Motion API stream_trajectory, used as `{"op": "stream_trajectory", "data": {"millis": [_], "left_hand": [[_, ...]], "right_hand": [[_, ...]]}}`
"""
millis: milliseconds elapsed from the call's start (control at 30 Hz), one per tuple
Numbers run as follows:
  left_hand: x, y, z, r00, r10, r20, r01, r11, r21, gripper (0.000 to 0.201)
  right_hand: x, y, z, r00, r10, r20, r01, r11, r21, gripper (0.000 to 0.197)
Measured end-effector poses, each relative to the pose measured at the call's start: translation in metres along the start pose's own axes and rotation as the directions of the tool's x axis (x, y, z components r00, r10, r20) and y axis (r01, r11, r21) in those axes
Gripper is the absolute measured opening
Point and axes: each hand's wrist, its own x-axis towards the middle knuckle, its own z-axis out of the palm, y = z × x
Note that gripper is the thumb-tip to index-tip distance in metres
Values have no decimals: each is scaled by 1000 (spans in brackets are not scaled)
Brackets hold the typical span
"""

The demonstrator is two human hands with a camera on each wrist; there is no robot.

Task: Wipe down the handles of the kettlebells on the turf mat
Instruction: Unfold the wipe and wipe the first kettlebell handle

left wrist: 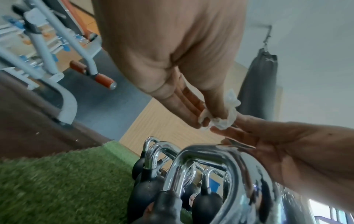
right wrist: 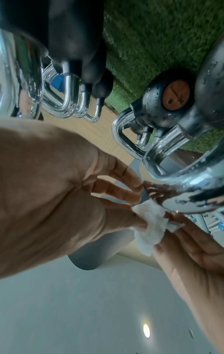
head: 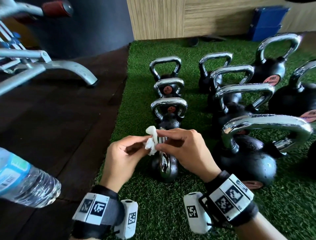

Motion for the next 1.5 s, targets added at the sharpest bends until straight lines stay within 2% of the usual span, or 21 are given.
{"op": "stream_trajectory", "data": {"millis": [100,167,233,300,367,400,467,500,533,600,667,733,833,1000,1167,1333,1433,1500], "left_hand": [[2,11,1,998,61,21,-62,997,46,34],[4,16,-1,994,53,100,-52,999,-12,42],[5,15,-3,988,41,149,-40,999,-12,57],[5,9,-6,990,8,140,-10,1000,10,77],[5,-7,-10,978,-77,194,60,994,90,97],[5,-17,-11,945,-165,281,122,979,165,112],[2,-34,-5,811,-378,447,243,912,332,145],[1,-42,3,756,-424,499,248,891,381,154],[0,-49,14,737,-403,542,216,901,376,159],[-1,-64,40,771,-264,580,125,955,269,155],[-2,-75,58,831,-165,532,61,976,208,144],[-2,-85,64,868,-129,479,59,986,158,139],[-4,-96,62,881,-123,456,76,990,120,136],[-7,-102,60,857,-186,481,148,982,117,136],[-6,-103,58,844,-204,496,171,979,112,126],[-2,-110,54,829,-247,502,172,966,192,116],[2,-113,51,791,-320,522,210,942,260,121],[3,-111,51,777,-335,534,217,938,272,120]], "right_hand": [[-2,2,3,999,-17,-28,18,999,40,37],[-4,3,5,997,-45,-62,49,997,66,32],[-3,4,6,992,-66,-103,75,994,79,27],[1,7,4,989,-45,-140,59,993,100,23],[6,16,0,979,-1,-205,26,992,122,20],[8,23,-2,968,18,-252,8,995,104,18],[11,39,-4,945,71,-321,-69,997,17,15],[11,48,-2,937,111,-332,-129,991,-32,15],[12,56,0,931,155,-332,-189,979,-75,14],[14,70,8,928,228,-295,-273,954,-123,14],[17,80,16,944,259,-205,-289,948,-134,16],[23,86,22,959,262,-111,-275,953,-125,17],[36,87,22,964,259,-55,-264,956,-126,16],[49,80,15,976,122,-179,-135,989,-63,18],[43,82,12,980,191,-65,-195,979,-61,19],[38,66,2,990,18,-139,-28,997,-75,23],[24,57,-1,992,-88,-86,82,994,-74,22],[23,53,-9,995,-96,-22,93,990,-106,21]]}}
